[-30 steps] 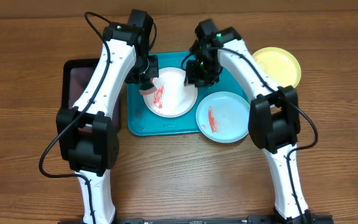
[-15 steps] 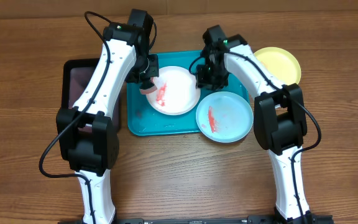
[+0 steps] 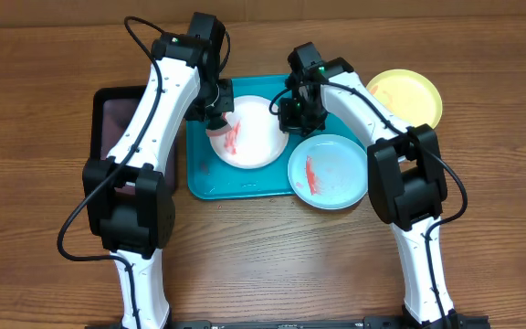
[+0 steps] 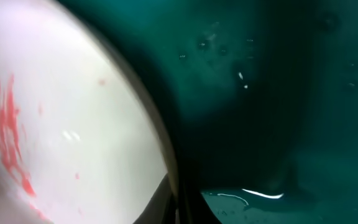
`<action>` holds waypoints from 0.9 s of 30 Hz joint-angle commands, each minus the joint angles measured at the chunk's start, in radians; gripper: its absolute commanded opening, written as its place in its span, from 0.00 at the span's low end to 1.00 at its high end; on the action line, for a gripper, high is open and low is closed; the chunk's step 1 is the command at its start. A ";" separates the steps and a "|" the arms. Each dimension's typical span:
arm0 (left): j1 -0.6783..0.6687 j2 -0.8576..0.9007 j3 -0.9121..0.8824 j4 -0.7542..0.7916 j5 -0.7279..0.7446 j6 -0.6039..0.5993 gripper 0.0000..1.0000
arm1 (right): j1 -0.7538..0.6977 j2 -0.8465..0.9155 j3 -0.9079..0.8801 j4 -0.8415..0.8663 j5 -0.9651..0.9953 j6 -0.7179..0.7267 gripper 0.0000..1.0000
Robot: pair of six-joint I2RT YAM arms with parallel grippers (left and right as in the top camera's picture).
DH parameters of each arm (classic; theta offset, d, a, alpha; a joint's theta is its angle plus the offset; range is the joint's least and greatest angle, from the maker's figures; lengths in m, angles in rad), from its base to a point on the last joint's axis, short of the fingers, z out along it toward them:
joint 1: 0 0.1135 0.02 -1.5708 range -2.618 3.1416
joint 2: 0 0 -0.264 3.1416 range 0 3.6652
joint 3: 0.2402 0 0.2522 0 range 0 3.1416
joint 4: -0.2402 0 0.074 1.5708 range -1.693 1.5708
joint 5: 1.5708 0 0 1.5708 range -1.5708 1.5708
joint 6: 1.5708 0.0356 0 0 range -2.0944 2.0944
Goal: Clean dirty plates on tray and stack at the side
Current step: 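Scrub the white plate with the sponge in the left gripper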
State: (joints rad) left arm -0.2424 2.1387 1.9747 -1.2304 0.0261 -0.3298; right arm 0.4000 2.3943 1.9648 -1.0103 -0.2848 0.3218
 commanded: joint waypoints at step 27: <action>-0.007 0.000 -0.438 0.271 0.444 0.512 0.04 | 0.035 -0.013 -0.022 0.030 0.003 0.042 0.04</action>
State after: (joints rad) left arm -0.2382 2.1258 1.5631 -0.9314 0.1963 0.0372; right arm 0.4339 2.3943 1.9556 -0.9871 -0.2920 0.3550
